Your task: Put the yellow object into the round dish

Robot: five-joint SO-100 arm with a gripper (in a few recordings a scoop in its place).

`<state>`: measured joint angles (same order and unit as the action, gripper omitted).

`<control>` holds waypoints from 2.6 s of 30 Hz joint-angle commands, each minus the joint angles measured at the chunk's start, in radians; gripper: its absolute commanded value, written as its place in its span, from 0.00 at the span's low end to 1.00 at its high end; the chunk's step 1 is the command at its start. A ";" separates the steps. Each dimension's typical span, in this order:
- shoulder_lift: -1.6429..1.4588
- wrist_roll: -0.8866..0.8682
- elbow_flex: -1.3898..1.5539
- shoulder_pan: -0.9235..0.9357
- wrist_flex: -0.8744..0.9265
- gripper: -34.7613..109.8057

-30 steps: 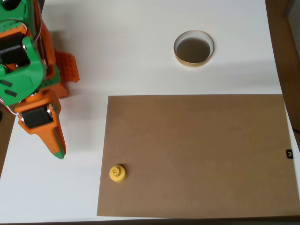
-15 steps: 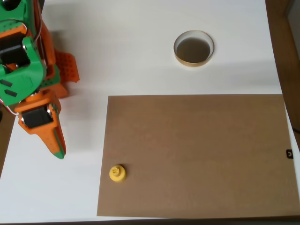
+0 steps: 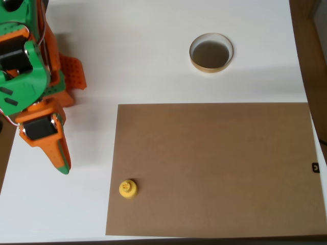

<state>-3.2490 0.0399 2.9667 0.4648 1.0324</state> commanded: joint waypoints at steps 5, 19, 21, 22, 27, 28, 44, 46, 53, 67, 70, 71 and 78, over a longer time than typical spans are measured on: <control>-0.018 0.018 -0.080 0.015 -0.032 0.41; 0.101 0.146 -0.333 -0.225 0.023 0.48; 0.225 0.149 -0.393 -0.230 0.018 0.49; 0.290 0.150 -0.425 -0.232 0.017 0.49; 0.549 0.176 -0.565 -0.258 0.028 0.48; 0.594 0.179 -0.589 -0.265 0.032 0.48; 1.350 0.097 -1.054 -0.324 0.202 0.47; 1.424 0.092 -1.100 -0.325 0.224 0.46; 1.562 0.097 -1.166 -0.337 0.245 0.44; 1.692 0.097 -1.167 -0.321 0.169 0.38; 1.704 0.095 -1.164 -0.321 0.152 0.38; 1.707 0.095 -1.164 -0.321 0.147 0.37; 1.735 0.094 -1.169 -0.321 0.123 0.37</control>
<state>-1.4972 0.1258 1.8454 0.1335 1.1566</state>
